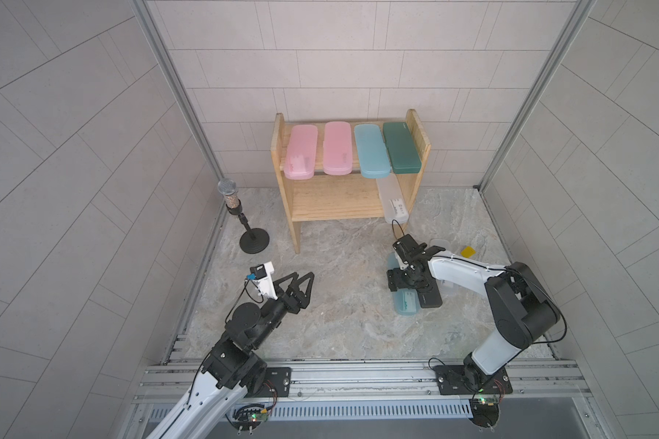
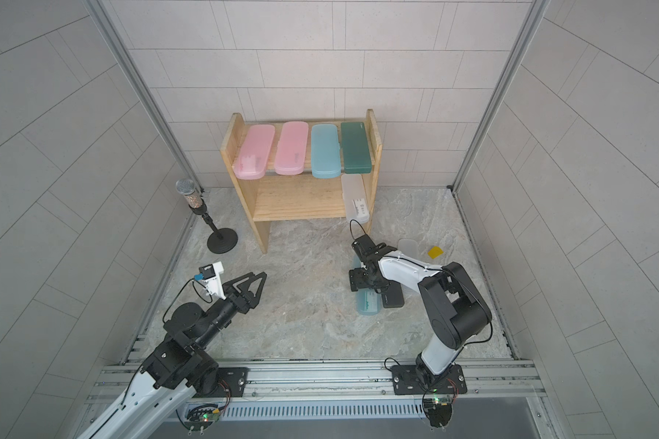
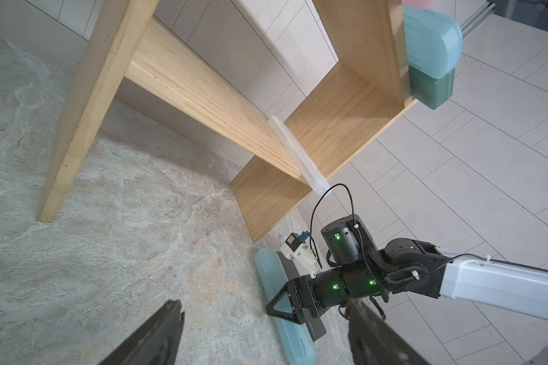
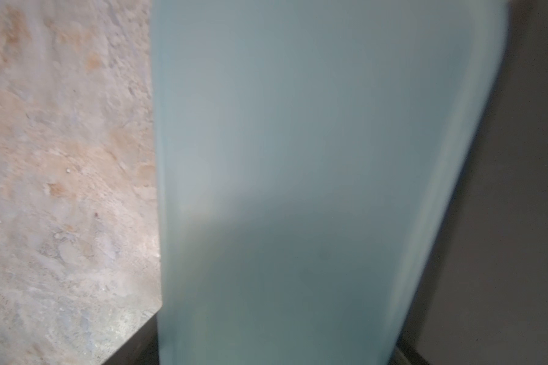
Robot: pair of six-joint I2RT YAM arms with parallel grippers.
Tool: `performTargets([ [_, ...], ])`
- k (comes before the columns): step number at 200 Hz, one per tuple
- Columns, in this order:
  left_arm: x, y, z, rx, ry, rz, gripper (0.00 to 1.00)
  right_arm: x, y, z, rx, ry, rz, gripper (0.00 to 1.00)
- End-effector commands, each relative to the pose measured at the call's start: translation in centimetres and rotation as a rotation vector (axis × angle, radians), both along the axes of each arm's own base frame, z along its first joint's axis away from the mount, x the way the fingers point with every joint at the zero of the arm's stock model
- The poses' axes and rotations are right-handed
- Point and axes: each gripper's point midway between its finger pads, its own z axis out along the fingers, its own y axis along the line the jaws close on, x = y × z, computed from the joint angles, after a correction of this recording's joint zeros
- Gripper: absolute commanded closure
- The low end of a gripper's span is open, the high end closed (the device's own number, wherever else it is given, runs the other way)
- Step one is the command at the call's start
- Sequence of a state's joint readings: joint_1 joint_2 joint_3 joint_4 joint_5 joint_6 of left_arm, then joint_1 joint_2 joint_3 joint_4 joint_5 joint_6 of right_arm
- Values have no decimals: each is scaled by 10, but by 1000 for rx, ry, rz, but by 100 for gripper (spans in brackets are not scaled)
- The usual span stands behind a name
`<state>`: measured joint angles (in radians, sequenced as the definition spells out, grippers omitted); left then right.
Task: Remove the pencil cases from the shelf
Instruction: Place the pencil case at the center of the board, then pick up the pencil case from the shelf.
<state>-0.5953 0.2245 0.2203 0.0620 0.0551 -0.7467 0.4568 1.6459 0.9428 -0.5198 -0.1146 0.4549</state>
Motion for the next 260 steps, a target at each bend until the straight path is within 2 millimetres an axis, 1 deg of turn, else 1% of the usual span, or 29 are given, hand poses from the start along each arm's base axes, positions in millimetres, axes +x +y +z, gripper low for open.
performTargets([
  [1,0,2,10,-11,-27,9,12,10,-6,4,-32,-27,0,7],
  [29,1,2,10,-8,-23,14,12,13,-3,12,-16,-49,0,0],
  [49,3,3,8,-4,-11,22,11,15,-1,29,5,-88,-1,0],
  [63,5,1,7,-4,-1,21,11,16,-1,47,25,-126,-7,0],
  [82,10,-2,6,-17,21,21,10,14,-3,78,58,-191,-18,0],
  [100,18,-10,2,-36,66,12,10,5,-7,108,92,-255,-32,0],
  [105,20,-13,4,-45,70,1,10,2,-9,114,97,-268,-36,0],
  [117,25,-24,1,-52,104,-26,10,-5,-15,135,115,-323,-43,0],
  [123,28,-28,-4,-53,127,-37,10,-8,-18,145,126,-357,-46,0],
  [124,29,-29,2,-60,120,-39,10,-8,-18,147,128,-360,-46,0],
  [126,30,-31,7,-69,113,-43,10,-10,-19,151,134,-371,-48,0],
  [151,47,-54,17,-129,170,-95,10,-18,-42,194,199,-464,-109,0],
  [162,55,-68,20,-163,201,-127,10,-19,-54,206,226,-474,-153,0],
  [174,63,-85,32,-216,206,-167,10,-17,-65,217,269,-476,-199,0],
  [190,70,-107,48,-252,202,-209,10,-12,-77,225,330,-462,-259,0],
  [201,75,-121,55,-254,206,-226,10,-8,-84,229,370,-453,-294,0],
  [224,90,-146,59,-271,244,-256,10,-2,-94,236,403,-460,-334,0],
  [260,112,-179,61,-310,277,-291,10,1,-99,246,421,-474,-339,0],
])
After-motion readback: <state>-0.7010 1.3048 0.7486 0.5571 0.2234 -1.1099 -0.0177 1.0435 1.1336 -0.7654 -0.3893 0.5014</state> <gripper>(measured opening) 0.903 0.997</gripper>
